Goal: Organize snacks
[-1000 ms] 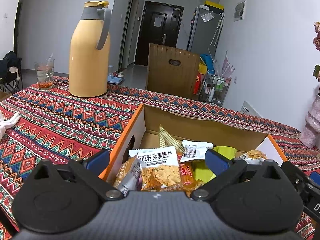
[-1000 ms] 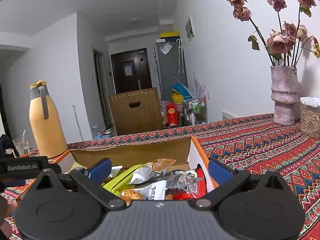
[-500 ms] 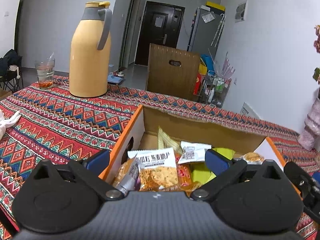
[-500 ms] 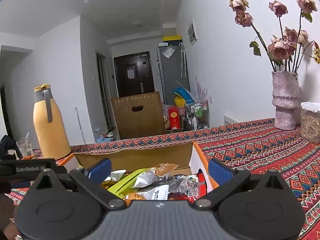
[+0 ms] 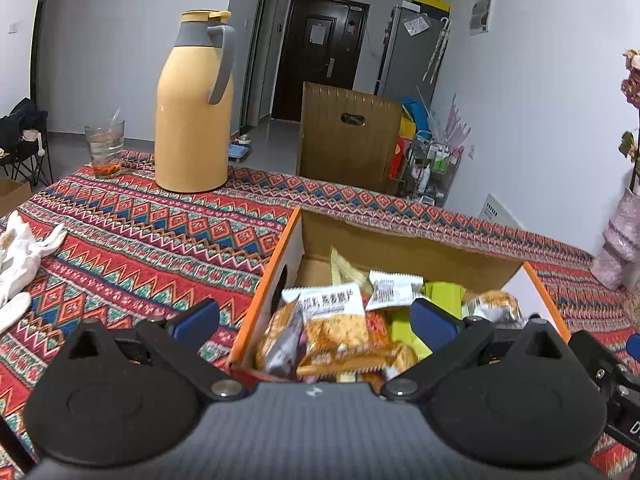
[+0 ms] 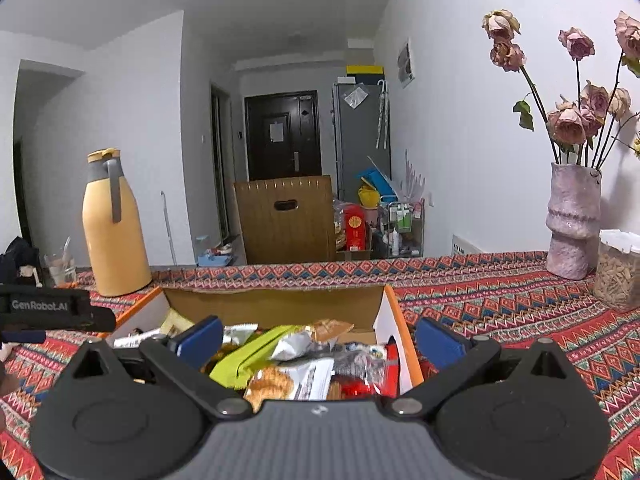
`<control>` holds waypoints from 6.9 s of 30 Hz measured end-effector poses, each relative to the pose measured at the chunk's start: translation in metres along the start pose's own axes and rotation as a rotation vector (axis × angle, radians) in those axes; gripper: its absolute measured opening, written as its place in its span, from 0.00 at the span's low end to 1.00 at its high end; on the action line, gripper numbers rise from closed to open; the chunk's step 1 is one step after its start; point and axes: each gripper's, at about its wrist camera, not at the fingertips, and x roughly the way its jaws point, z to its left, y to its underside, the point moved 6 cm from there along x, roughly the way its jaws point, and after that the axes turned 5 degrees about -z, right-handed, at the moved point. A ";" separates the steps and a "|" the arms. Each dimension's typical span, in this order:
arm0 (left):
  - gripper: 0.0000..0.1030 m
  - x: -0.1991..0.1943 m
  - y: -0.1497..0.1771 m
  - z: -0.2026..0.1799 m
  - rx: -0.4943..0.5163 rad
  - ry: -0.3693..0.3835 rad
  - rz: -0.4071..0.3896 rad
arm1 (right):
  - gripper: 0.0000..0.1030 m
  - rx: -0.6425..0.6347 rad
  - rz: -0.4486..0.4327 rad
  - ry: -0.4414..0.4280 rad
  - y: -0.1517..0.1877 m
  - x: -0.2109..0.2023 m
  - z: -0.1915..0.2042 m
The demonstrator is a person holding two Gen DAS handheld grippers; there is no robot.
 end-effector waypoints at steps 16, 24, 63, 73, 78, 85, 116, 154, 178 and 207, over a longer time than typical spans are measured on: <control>1.00 -0.019 0.075 0.015 0.103 0.011 0.166 | 1.00 -0.092 0.271 -0.025 0.076 -0.016 0.016; 1.00 -0.009 0.098 0.022 0.079 0.039 0.208 | 1.00 -0.057 0.371 -0.010 0.104 0.000 0.011; 1.00 -0.007 0.114 0.020 0.108 0.047 0.200 | 1.00 0.001 0.377 0.017 0.111 0.002 0.002; 1.00 -0.007 0.114 0.021 0.105 0.044 0.200 | 1.00 -0.005 0.377 -0.016 0.111 0.003 0.006; 1.00 -0.003 0.114 0.015 0.136 0.040 0.203 | 1.00 -0.012 0.379 -0.025 0.111 0.007 0.009; 1.00 -0.003 0.114 0.016 0.126 0.045 0.203 | 1.00 -0.014 0.378 -0.029 0.111 0.009 0.011; 1.00 -0.038 0.115 -0.041 0.131 0.077 0.325 | 0.46 0.073 0.133 -0.071 0.058 -0.075 -0.030; 0.43 -0.023 0.024 -0.058 0.183 0.029 0.113 | 0.47 -0.018 0.055 -0.084 0.016 -0.048 -0.032; 0.89 0.051 -0.017 -0.031 0.160 -0.033 0.062 | 0.79 -0.026 0.130 -0.071 0.003 0.070 -0.002; 1.00 0.002 0.071 0.022 0.122 -0.023 0.010 | 1.00 -0.021 -0.049 -0.018 0.056 -0.024 -0.016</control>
